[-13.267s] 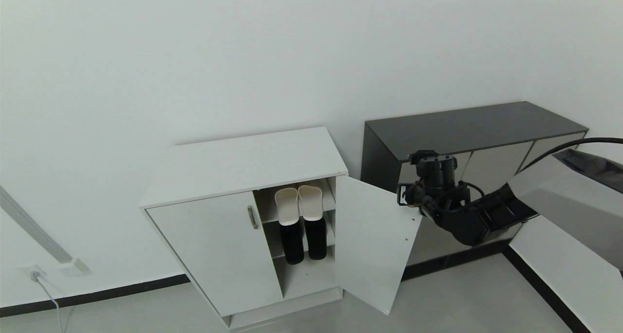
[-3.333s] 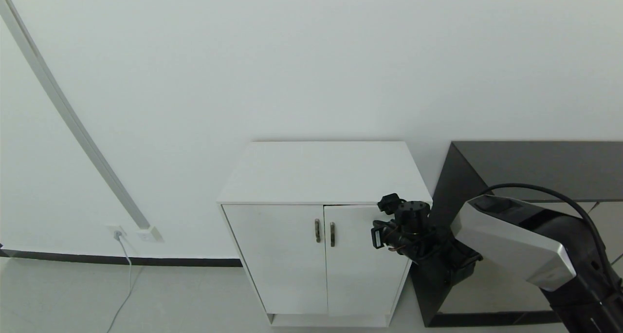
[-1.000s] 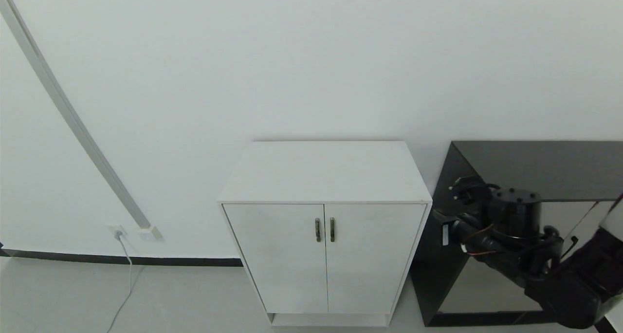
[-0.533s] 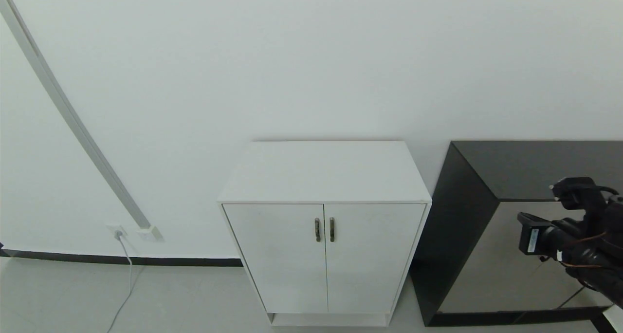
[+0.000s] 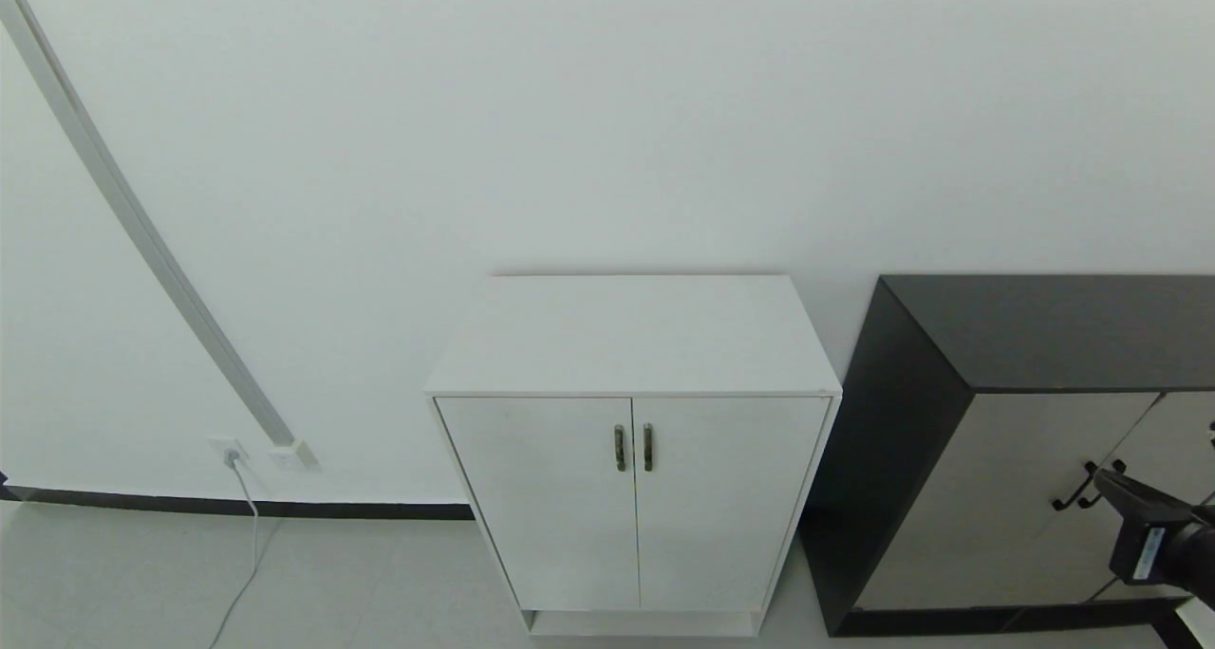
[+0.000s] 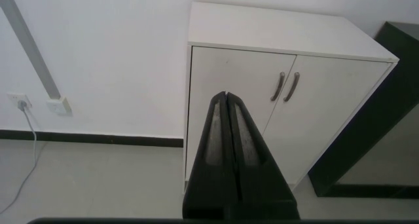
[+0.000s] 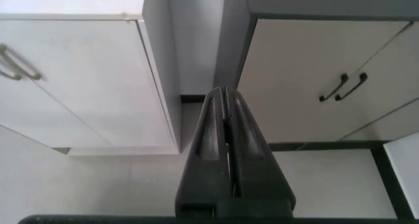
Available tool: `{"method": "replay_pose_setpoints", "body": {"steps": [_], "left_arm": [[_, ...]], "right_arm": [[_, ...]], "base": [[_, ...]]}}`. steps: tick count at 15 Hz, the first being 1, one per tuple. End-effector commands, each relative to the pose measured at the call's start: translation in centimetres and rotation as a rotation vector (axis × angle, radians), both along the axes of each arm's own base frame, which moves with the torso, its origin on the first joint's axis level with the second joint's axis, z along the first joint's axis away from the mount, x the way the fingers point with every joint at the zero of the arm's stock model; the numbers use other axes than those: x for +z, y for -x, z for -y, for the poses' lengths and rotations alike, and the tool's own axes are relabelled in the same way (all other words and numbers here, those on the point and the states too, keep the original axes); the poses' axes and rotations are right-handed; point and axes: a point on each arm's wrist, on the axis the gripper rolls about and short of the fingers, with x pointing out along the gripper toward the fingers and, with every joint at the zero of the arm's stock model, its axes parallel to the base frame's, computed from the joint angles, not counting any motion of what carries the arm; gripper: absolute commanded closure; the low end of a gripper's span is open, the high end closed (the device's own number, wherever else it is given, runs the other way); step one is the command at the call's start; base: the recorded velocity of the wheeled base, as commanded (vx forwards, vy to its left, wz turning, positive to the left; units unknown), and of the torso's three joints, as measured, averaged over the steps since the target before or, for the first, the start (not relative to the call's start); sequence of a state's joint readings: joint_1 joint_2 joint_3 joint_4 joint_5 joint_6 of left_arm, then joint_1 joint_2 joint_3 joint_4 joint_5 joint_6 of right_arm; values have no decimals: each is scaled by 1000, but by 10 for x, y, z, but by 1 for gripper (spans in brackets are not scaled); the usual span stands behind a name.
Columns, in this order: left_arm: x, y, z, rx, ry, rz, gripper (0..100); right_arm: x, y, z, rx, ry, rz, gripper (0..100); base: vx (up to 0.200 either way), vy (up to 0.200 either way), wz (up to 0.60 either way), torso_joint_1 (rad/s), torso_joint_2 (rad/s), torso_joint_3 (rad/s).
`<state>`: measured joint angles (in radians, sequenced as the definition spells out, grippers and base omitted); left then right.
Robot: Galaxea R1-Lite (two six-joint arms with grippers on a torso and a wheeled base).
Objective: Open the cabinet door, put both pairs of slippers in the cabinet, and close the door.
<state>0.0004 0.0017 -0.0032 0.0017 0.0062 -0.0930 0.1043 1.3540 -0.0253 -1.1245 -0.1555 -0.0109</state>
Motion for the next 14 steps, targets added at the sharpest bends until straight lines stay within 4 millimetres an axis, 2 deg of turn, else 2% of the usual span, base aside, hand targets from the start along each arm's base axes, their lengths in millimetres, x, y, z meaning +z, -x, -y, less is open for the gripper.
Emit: {"method": "replay_pose_setpoints", "body": {"steps": [1, 4, 8, 14], "left_arm": [[0, 0, 0, 1, 1, 0, 100], [0, 0, 0, 3, 1, 0, 100], [0, 0, 0, 1, 1, -1, 100], [0, 0, 0, 1, 1, -1, 100]], "right_arm": [[6, 24, 2, 5, -4, 29, 100], [4, 53, 5, 26, -5, -3, 100], [-7, 92, 8, 80, -12, -63, 100], [-29, 129, 9, 189, -12, -127, 100]], "base": [[0, 0, 0, 0, 0, 0], [0, 0, 0, 0, 0, 0], [0, 0, 0, 0, 0, 0], [0, 0, 0, 0, 0, 0]]}}
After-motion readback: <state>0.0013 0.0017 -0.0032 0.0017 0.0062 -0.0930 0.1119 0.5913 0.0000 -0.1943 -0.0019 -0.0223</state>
